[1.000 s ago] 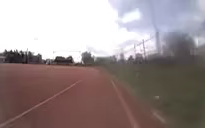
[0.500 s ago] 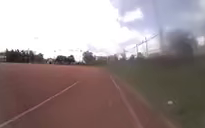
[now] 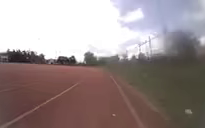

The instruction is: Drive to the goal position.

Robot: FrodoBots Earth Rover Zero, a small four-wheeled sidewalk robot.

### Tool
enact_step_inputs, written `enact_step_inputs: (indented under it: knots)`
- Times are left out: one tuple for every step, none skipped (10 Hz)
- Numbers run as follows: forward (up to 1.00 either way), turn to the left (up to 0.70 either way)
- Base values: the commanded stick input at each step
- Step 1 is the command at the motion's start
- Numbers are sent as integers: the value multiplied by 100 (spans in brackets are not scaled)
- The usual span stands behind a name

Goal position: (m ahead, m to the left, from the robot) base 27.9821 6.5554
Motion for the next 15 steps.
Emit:
enact_step_inputs:
  knots:
    - [70,0]
    - [70,0]
    - [70,0]
    - [70,0]
    - [70,-13]
    - [70,-31]
    - [70,-31]
    - [70,-11]
    - [70,0]
    - [70,0]
    - [70,0]
    - [70,0]
    - [70,0]
    - [70,0]
    - [70,0]
